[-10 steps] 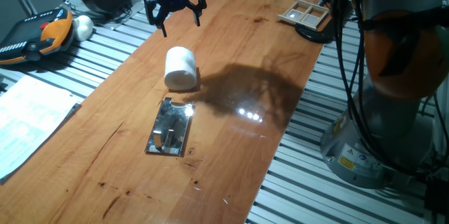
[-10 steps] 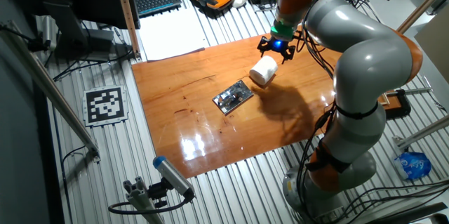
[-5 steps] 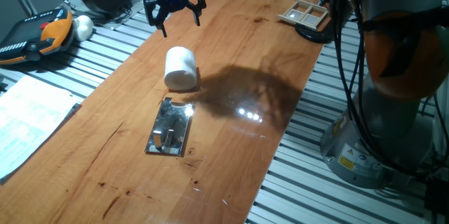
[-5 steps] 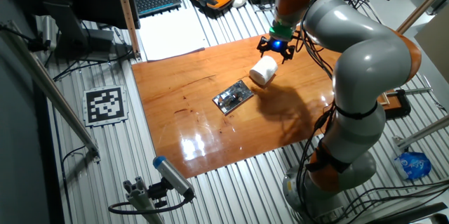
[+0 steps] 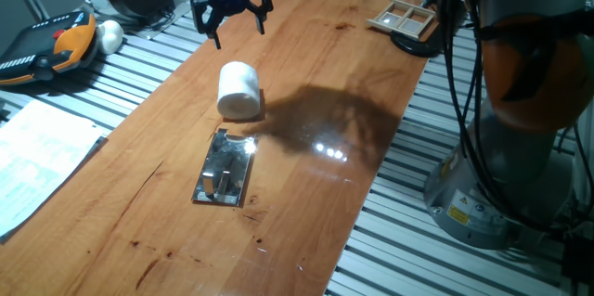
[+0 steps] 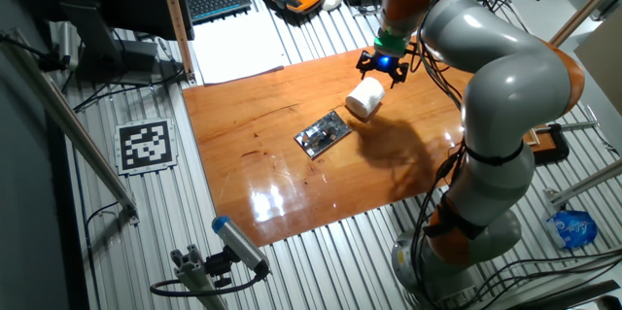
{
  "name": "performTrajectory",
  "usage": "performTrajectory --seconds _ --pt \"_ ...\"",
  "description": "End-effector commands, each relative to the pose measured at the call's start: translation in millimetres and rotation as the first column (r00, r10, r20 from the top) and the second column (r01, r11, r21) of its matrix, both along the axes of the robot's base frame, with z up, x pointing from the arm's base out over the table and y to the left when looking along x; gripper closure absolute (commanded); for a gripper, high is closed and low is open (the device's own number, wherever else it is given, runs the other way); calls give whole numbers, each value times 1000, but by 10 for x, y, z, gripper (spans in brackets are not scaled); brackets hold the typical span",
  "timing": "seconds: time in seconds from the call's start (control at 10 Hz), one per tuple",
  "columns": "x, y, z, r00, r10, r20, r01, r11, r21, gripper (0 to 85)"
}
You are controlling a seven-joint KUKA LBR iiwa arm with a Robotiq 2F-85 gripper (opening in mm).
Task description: Put the toilet paper on its holder
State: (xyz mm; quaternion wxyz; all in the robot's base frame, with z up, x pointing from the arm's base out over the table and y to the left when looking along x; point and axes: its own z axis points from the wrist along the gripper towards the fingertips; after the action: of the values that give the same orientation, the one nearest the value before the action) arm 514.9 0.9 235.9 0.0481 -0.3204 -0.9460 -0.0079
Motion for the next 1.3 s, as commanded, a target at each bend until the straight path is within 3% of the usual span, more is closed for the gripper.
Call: performTrajectory --seconds 0.0,0.2,0.4,0.5,0.6,0.7,0.8,1.0,1.1,1.2 --pt "0 -2 -2 1000 16 3 -16 1000 15 0" --pt "0 -2 -2 998 59 -26 -58 998 35 0" --pt "0 -2 -2 994 107 -23 -107 994 15 0" --pt "0 -2 -2 995 102 -22 -102 995 -3 170" --pt "0 -2 -2 995 99 -22 -99 995 -2 0" --pt "0 -2 -2 995 95 -15 -96 995 -32 0" --pt "0 -2 -2 997 74 -2 -74 997 -35 0" --pt "70 36 -54 1000 21 8 -20 997 -75 0" --pt "105 42 -91 1000 -4 14 5 997 -73 0" --pt "163 32 -166 1000 -13 15 14 996 -93 0"
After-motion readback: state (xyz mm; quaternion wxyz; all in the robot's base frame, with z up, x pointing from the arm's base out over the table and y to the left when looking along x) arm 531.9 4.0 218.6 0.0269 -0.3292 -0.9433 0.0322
